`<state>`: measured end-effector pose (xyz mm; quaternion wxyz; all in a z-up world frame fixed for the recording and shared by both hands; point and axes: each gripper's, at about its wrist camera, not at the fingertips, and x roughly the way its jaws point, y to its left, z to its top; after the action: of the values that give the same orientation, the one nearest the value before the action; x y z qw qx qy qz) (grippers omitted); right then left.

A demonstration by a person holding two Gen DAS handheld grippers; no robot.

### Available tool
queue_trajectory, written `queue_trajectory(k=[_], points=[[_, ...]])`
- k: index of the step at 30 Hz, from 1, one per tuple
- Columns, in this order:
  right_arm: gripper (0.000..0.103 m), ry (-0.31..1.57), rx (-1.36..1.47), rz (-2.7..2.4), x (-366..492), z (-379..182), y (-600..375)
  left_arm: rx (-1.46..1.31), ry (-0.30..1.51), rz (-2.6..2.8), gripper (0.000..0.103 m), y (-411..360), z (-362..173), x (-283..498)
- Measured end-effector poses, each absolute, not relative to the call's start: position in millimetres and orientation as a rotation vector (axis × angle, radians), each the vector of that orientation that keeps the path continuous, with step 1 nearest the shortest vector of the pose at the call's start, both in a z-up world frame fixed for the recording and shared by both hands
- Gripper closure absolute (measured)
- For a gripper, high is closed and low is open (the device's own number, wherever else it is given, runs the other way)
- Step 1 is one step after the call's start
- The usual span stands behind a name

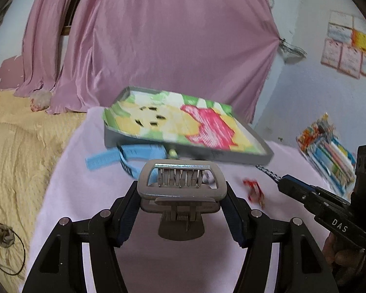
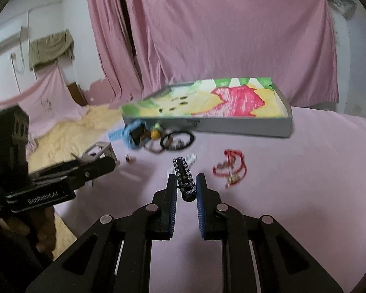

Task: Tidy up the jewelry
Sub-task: 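Carry the clip into the painted tray with the left tool while the right tool drops the spiral tie there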

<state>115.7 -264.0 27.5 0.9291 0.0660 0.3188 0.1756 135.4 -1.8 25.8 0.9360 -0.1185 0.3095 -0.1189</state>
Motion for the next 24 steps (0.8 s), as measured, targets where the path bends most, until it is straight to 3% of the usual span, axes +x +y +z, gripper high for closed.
queue_trajectory(k=[14,24], points=[[0.089,0.615,0.042,0.371,224.9,69.5,-226.3,-0.218,0.666,-0.137,0.042,20.8,48.9,238.2],[0.089,0.716,0.071,0.298,284.1,40.9,-210.6,-0.115,0.804,-0.117,0.042,7.7,27.3,282.7]])
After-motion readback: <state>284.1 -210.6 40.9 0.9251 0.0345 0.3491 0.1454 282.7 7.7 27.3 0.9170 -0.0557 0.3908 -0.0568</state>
